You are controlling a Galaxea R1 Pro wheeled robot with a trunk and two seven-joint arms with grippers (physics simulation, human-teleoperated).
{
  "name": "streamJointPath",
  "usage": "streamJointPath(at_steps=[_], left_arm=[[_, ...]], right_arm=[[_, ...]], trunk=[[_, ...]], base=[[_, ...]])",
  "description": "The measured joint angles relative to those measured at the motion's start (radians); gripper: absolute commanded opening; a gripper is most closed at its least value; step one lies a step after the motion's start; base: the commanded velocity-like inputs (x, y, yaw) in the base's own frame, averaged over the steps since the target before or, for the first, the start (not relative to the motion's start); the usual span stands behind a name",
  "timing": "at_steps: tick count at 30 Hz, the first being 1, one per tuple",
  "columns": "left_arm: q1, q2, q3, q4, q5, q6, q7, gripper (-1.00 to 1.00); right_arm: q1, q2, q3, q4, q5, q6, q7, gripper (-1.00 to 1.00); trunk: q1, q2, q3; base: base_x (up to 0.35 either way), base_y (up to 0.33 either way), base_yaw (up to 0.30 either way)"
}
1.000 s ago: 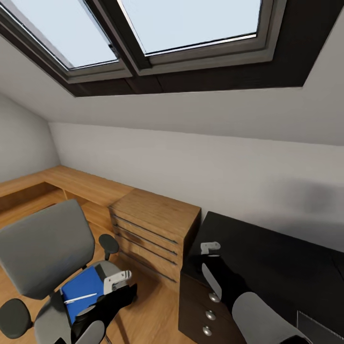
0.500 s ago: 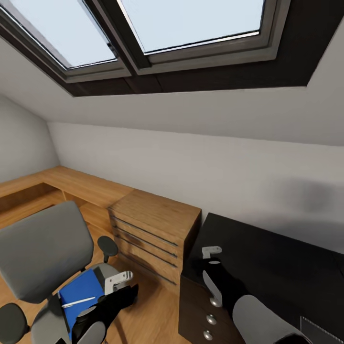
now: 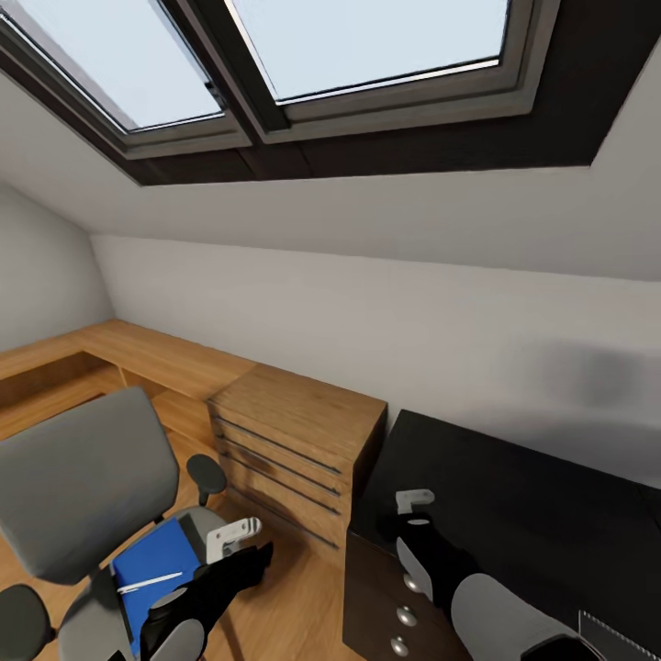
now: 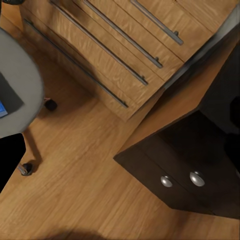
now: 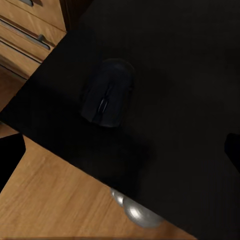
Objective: In the bedroom, organize the workspace by keeping the computer under the desk, ensuring the monitor is on the desk, placing the keyboard on the desk next to the monitor, placing the mouse on the desk next to the keyboard, moving the folder from the swivel chair onto the desk next to the mouse, stacking the notebook on top of the folder with the pen on top of the notebook, and positioning the swivel chair next to the desk.
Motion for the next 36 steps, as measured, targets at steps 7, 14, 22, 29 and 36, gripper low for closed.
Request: streamJointPath(at_steps=[7,14,22,29,36], left_arm=[[0.000,0.002,-0.022,-0.002,0.000,-0.002,0.001,1.00],[0.000,0.002,-0.036,-0.002,0.000,-0.003,0.001,1.00],[0.000,0.002,-0.037,-0.001,0.001,0.000,0.002,1.00],[0.000,0.002,-0.037,0.000,0.001,0.000,0.002,1.00],[0.000,0.001,-0.037,0.001,0.001,0.000,0.002,1.00]], right_arm=[[0.000,0.000,0.000,0.004,0.001,-0.004,0.000,1.00],[0.000,0.000,0.001,0.005,0.001,-0.005,0.000,1.00],[0.000,0.000,0.001,0.004,0.001,-0.005,0.000,1.00],[0.000,0.000,0.001,0.003,0.001,-0.005,0.000,1.00],[0.000,0.000,0.000,0.003,0.001,-0.005,0.000,1.00]], trunk=[[0.000,0.000,0.000],[0.000,0.000,0.000],[0.000,0.000,0.000],[0.000,0.000,0.000],[0.000,0.000,0.000]], base=[[0.172,0.000,0.000],[0.185,0.000,0.000],[0.042,0.000,0.000],[0.067,0.000,0.000],[0.080,0.000,0.000]])
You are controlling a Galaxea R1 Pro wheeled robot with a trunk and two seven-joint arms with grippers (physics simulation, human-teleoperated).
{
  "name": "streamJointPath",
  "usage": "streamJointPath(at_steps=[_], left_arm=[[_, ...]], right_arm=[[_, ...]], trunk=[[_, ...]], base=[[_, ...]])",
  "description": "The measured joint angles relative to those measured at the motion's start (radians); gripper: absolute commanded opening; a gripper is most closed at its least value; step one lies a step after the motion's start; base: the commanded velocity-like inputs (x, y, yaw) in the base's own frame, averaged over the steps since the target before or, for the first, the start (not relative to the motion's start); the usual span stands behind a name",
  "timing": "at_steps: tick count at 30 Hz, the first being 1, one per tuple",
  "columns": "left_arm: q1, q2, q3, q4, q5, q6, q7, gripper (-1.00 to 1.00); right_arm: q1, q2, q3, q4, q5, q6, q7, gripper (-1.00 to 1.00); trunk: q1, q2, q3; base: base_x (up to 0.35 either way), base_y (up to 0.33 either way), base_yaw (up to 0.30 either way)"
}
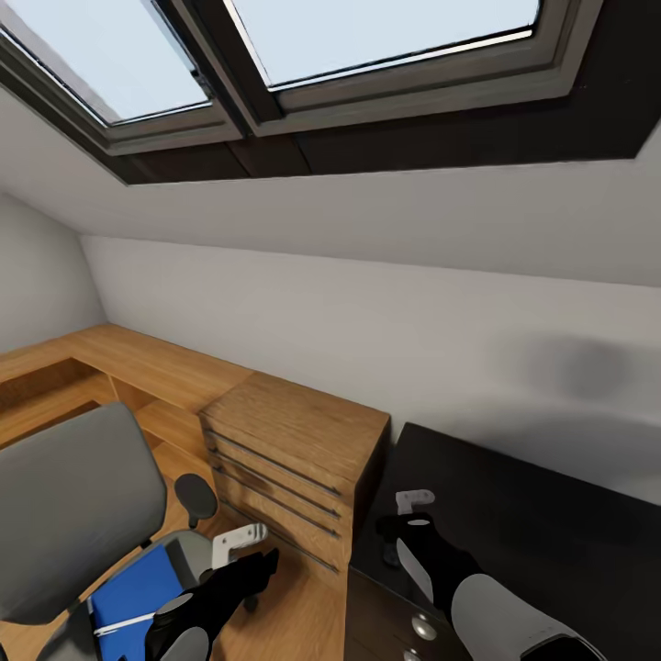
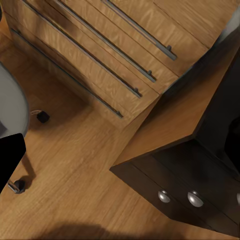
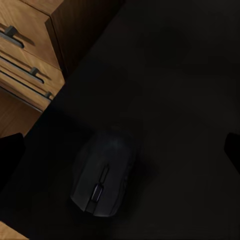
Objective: In the bedroom, organize the workspace by keeping the computer under the desk, ensuring the monitor is on the desk, placing the keyboard on the desk next to the monitor, placing the mouse on the desk next to the keyboard, moving the folder from the swivel chair onto the desk next to the mouse, stacking the notebook on top of the folder with the pen on top of the notebook, and positioning the swivel chair next to the desk.
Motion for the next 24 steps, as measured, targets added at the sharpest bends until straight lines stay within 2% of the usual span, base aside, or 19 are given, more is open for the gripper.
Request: streamJointPath(at_steps=[7,24], left_arm=[[0.000,-0.003,-0.001,-0.001,0.000,0.000,0.001,1.00],[0.000,-0.004,-0.002,-0.002,0.000,-0.001,0.001,1.00]], right_arm=[[0.000,0.000,0.000,-0.001,0.000,0.000,0.000,1.00],[0.000,0.000,0.000,-0.003,0.000,0.000,0.000,1.00]], trunk=[[0.000,0.000,0.000],[0.065,-0.119,-0.053]], base=[[0.014,0.000,0.000],[0.001,0.000,0.000]])
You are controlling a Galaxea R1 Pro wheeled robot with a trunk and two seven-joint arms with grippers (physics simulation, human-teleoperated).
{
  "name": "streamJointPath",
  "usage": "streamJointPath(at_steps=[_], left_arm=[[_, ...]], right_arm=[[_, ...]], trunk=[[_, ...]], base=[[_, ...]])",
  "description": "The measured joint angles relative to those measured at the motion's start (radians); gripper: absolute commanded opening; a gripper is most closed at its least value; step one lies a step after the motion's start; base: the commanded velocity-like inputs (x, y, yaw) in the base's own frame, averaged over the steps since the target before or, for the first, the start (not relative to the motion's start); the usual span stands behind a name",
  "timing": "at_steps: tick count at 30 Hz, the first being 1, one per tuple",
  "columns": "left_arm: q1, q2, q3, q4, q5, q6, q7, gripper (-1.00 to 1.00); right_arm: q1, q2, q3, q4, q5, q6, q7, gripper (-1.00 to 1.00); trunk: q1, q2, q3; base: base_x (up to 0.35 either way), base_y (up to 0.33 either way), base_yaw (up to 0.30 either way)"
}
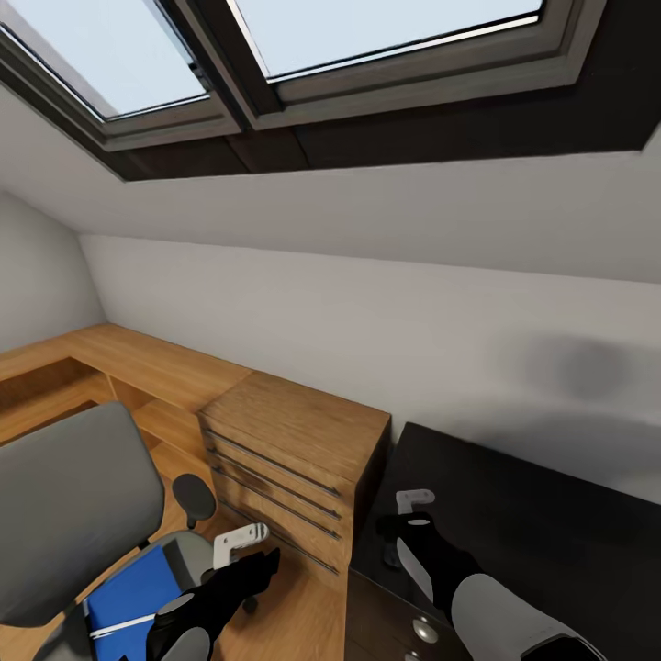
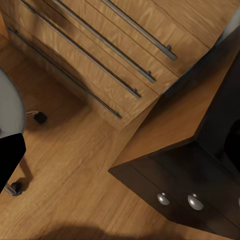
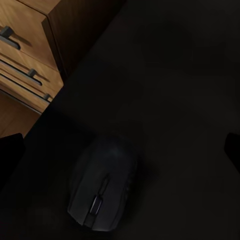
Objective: In the bedroom, organize the workspace by keeping the computer under the desk, ensuring the monitor is on the desk, placing the keyboard on the desk next to the monitor, placing the mouse on the desk next to the keyboard, moving the folder from the swivel chair onto the desk next to the mouse, stacking the notebook on top of the folder with the pen on top of the notebook, and positioning the swivel chair next to the desk.
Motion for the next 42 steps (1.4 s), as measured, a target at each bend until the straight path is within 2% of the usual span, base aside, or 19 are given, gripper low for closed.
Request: streamJointPath(at_steps=[21,31,35,42], left_arm=[[0.000,0.000,0.000,0.000,0.000,-0.001,0.000,1.00],[0.000,0.000,0.000,0.000,0.000,-0.001,0.000,1.00],[0.000,0.000,0.000,0.000,0.000,-0.002,0.000,1.00],[0.000,0.000,0.001,0.000,0.000,-0.002,0.000,1.00]], right_arm=[[0.000,0.004,0.000,-0.002,-0.003,0.022,0.000,1.00],[0.000,0.006,-0.003,-0.009,-0.012,0.124,0.001,1.00],[0.000,0.006,-0.009,-0.013,-0.030,0.155,0.002,1.00],[0.000,0.006,-0.013,-0.018,-0.085,0.180,0.002,1.00]], trunk=[[0.081,-0.147,-0.066],[0.119,-0.218,-0.098],[0.134,-0.246,-0.110],[0.161,-0.295,-0.132]], base=[[0.000,0.000,0.000],[0.000,0.000,0.000],[0.000,0.000,0.000],[0.000,0.000,0.000]])
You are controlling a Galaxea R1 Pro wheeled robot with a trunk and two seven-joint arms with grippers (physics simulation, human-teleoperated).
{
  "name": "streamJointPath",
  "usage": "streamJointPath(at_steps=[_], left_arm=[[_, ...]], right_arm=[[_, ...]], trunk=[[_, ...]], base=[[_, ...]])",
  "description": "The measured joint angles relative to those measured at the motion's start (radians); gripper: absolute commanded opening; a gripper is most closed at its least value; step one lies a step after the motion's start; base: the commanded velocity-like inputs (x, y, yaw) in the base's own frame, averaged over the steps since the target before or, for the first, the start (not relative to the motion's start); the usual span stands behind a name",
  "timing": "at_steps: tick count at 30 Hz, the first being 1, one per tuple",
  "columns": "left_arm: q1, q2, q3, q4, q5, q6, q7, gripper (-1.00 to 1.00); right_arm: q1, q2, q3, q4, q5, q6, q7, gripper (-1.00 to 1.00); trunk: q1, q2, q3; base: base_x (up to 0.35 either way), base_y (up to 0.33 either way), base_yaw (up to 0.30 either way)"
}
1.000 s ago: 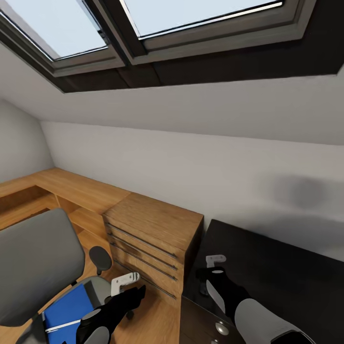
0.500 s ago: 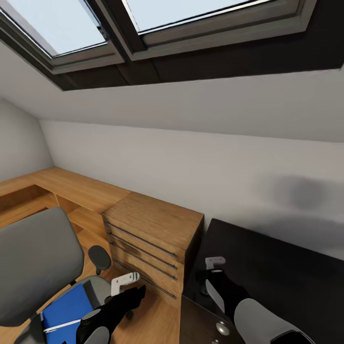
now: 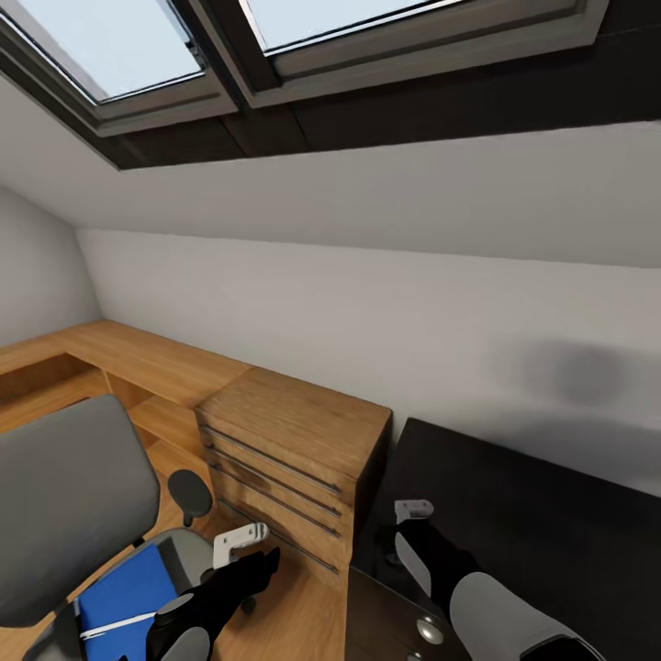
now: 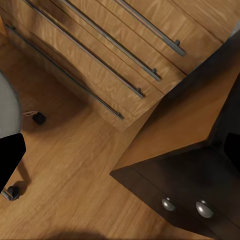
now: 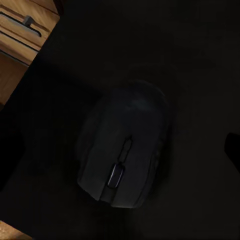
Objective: In the bedroom, organize the workspace by keeping the computer under the desk, ensuring the monitor is on the desk, placing the keyboard on the desk next to the monitor, placing the mouse on the desk next to the keyboard, moving the folder from the swivel chair onto the desk next to the mouse, stacking the notebook on top of the folder with the pen on top of the notebook, and positioning the swivel chair next to the desk.
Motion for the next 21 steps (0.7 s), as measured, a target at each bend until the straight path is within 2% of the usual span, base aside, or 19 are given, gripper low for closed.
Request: streamJointPath(at_steps=[4,21], left_arm=[[0.000,0.001,0.001,0.000,0.000,0.000,0.000,1.00],[0.000,0.000,0.001,0.000,0.000,0.000,0.000,1.00]], right_arm=[[0.000,-0.002,-0.001,-0.001,-0.013,0.004,0.000,1.00],[0.000,-0.002,-0.001,-0.001,-0.016,0.004,0.001,1.00]], trunk=[[0.015,-0.028,-0.013],[0.081,-0.147,-0.066]], base=[[0.000,0.000,0.000],[0.000,0.000,0.000]])
